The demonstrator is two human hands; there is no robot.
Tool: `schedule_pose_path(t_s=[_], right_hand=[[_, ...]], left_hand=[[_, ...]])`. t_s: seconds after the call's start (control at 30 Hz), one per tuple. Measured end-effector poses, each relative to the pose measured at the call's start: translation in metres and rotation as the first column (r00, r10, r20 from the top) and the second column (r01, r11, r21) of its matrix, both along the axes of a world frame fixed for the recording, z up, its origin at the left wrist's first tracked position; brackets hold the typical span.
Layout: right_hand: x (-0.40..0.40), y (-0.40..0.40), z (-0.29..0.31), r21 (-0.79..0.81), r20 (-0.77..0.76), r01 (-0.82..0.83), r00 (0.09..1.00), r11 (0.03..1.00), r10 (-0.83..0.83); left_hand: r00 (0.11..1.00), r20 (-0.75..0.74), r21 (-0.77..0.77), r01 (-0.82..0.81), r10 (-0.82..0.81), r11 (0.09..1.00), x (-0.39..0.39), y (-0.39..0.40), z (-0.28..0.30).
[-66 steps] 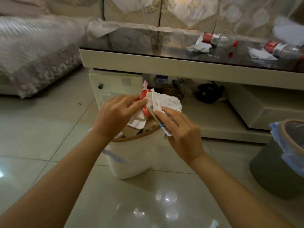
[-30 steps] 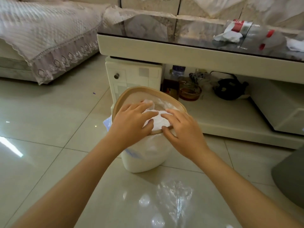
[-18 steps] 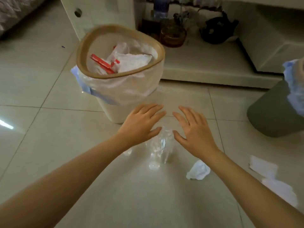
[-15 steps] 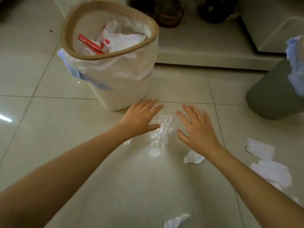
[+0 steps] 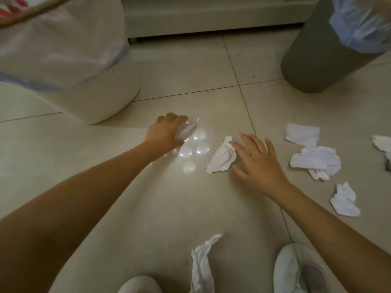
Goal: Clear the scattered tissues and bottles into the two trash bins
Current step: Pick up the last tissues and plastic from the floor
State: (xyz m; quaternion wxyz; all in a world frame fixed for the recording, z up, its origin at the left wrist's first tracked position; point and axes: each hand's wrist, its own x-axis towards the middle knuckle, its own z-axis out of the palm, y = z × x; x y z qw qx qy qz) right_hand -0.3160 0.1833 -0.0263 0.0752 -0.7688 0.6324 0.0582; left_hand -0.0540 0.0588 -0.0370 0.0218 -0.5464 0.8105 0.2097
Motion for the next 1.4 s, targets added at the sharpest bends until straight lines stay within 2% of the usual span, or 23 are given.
schedule_pose_path(t_s=[0.17,0.27,0.33,0.4,0.43,0.47,0.53,0.6,0.73,0.87,1.0,1.17,1.27,1.4], right_hand=[[-0.024,0.021,-0.007,-0.005,-0.023,0.06,0.998,0.998,-0.06],[-0.04,0.034,-0.007,-0.014,-0.01,0.119,0.993,0.993,-0.119],[-0.05,0.043,-0.006,-0.018,-0.019,0.148,0.989,0.989,-0.148],[-0.059,0.054,-0.004,-0.029,-0.033,0.178,0.983,0.984,-0.179],[-0.064,0.059,-0.004,-0.031,-0.033,0.197,0.98,0.98,-0.198],[-0.069,0.065,-0.004,-0.028,-0.03,0.215,0.976,0.976,-0.215],[-0.079,0.075,-0.005,-0.031,-0.028,0.236,0.971,0.971,-0.236],[-0.089,0.083,-0.006,-0.035,-0.027,0.267,0.963,0.963,-0.268],[-0.106,0.092,-0.007,-0.031,-0.024,0.325,0.945,0.945,-0.325],[-0.121,0.093,-0.006,-0.027,-0.043,0.373,0.927,0.928,-0.374],[-0.131,0.091,-0.003,-0.02,-0.047,0.41,0.911,0.912,-0.41],[-0.151,0.082,-0.003,-0.003,-0.085,0.413,0.907,0.911,-0.412],[-0.168,0.082,0.0,-0.021,-0.075,0.446,0.892,0.895,-0.446],[-0.188,0.101,0.008,-0.012,-0.078,0.505,0.86,0.863,-0.504]], left_hand=[[0.951,-0.31,-0.1,-0.04,0.007,0.994,-0.043,0.013,0.014],[0.915,-0.373,-0.164,0.097,-0.153,0.982,-0.079,0.031,0.023],[0.916,-0.276,-0.116,0.268,-0.29,0.956,-0.1,0.046,0.02],[0.898,-0.054,-0.031,0.435,-0.437,0.9,-0.116,0.055,0.01],[0.878,-0.001,0.011,0.479,-0.479,0.878,-0.122,0.056,0.007],[0.879,-0.019,0.048,0.476,-0.476,0.878,-0.126,0.056,0.006],[0.921,-0.163,0.098,0.371,-0.353,0.923,-0.131,0.052,0.005],[0.944,-0.226,0.079,0.263,-0.24,0.961,-0.133,0.048,-0.001],[0.977,-0.11,0.1,0.196,-0.185,0.976,-0.137,0.053,-0.004],[0.984,-0.128,0.126,0.142,-0.126,0.982,-0.151,0.056,-0.009],[0.965,-0.225,0.203,0.185,-0.138,0.962,-0.173,0.048,-0.002],[0.882,-0.381,0.254,0.389,-0.278,0.885,-0.22,0.032,0.021],[0.838,-0.474,0.323,0.452,-0.272,0.831,-0.253,0.031,0.032],[0.809,-0.466,0.342,0.539,-0.359,0.77,-0.294,0.043,0.031]])
